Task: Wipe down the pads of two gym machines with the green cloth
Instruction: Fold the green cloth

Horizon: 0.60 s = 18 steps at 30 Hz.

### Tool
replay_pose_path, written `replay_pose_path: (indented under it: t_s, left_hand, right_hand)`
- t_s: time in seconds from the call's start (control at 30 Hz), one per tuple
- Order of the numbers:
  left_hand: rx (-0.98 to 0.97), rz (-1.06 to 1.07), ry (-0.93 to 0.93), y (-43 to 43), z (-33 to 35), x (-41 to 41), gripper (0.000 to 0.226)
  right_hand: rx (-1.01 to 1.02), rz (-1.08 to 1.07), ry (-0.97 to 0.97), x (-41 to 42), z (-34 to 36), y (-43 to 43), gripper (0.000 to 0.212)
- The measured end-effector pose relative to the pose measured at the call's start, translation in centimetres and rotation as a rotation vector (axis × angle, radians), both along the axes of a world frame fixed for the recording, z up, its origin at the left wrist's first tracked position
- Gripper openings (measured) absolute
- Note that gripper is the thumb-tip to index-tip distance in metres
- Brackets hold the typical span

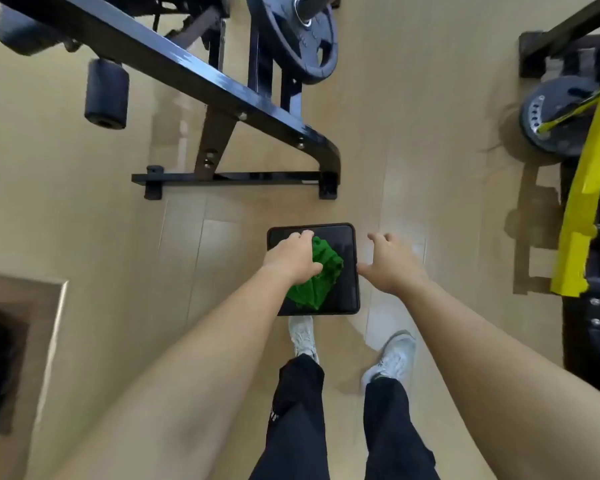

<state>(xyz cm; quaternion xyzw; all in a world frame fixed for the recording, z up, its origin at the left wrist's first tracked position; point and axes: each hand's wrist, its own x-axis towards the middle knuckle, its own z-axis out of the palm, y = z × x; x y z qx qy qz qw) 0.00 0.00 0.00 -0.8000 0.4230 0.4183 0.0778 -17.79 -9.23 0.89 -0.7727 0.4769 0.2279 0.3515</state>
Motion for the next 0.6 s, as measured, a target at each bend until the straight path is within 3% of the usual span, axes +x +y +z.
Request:
replay_pose_path:
  t_s: [0.13,0.37,0.6]
  left_hand:
    - [0.076,0.033,-0.002,0.9,-5.7,-0.3,0.069]
    - [0.008,0.222,-0.034,0.4,-15.1,-0.1,0.047]
    - [-0.112,0.321,-0.067,1.1,-15.6,0.7,0.008]
  right_hand:
    - [0.128,-0.056,0.036,0.8,-5.5,1.6,0.065]
    - [0.275,-0.225,0.018,1.3,-14.7,3.0,0.058]
    - [0.306,-0.309,0.044,1.0,-16.4,3.3,0.053]
